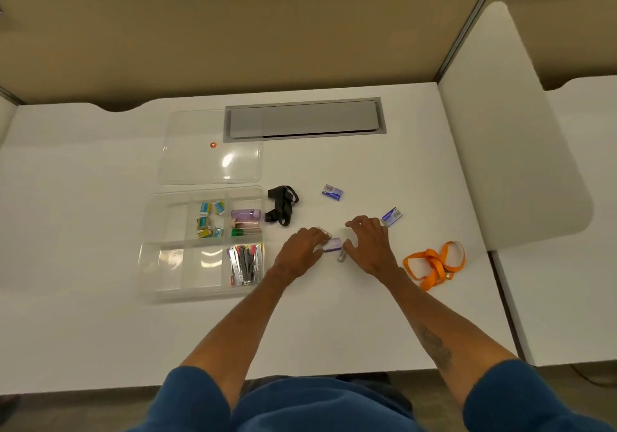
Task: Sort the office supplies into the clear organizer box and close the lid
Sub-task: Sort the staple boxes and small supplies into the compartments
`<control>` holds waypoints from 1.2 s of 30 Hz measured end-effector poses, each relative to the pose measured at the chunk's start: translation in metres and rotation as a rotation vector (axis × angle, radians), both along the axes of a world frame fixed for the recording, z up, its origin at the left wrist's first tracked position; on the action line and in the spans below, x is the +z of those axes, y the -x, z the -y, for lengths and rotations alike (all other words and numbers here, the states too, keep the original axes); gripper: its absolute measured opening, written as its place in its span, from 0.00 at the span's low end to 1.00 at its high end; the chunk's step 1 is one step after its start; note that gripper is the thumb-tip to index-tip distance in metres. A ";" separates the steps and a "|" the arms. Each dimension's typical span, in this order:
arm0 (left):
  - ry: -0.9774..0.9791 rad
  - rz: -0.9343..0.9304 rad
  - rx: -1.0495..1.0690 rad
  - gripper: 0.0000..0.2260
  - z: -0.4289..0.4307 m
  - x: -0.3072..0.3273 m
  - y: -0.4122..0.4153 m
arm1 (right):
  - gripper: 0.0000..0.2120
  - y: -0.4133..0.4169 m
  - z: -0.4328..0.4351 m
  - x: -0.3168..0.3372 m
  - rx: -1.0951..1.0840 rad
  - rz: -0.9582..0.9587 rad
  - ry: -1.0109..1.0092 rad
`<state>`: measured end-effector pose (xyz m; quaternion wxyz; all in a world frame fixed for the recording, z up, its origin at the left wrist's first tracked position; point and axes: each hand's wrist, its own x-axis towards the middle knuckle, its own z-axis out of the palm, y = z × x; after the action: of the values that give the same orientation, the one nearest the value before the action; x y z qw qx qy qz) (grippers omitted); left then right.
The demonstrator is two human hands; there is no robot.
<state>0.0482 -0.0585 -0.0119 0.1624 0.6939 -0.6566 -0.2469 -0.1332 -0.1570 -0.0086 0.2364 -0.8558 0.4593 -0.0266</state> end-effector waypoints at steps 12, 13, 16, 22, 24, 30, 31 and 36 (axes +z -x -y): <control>-0.038 0.061 0.093 0.15 0.012 -0.012 0.038 | 0.24 0.044 0.008 -0.004 0.136 -0.261 0.020; -0.042 0.067 0.096 0.15 0.013 -0.013 0.039 | 0.24 0.043 0.008 -0.005 0.135 -0.256 0.011; -0.045 0.071 0.105 0.13 0.015 -0.014 0.042 | 0.25 0.041 0.007 -0.006 0.133 -0.246 -0.005; -0.066 0.010 0.136 0.13 0.013 -0.012 0.040 | 0.25 0.036 0.004 -0.006 0.049 -0.183 -0.008; -0.044 -0.007 0.132 0.13 0.010 -0.007 0.035 | 0.25 0.030 0.003 -0.003 0.009 -0.127 0.011; 0.082 0.033 0.173 0.14 -0.005 0.013 -0.002 | 0.25 -0.020 -0.002 0.012 -0.074 0.191 -0.109; 0.095 0.045 0.192 0.14 -0.009 0.017 -0.011 | 0.24 -0.032 -0.005 0.015 -0.070 0.228 -0.122; 0.129 0.073 0.347 0.19 -0.039 0.033 -0.059 | 0.24 -0.092 -0.027 0.031 -0.002 0.355 -0.157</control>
<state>0.1074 -0.0191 0.0213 0.2228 0.7934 -0.5470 -0.1474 -0.0414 -0.1297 0.0220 0.3799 -0.8162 0.4118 -0.1412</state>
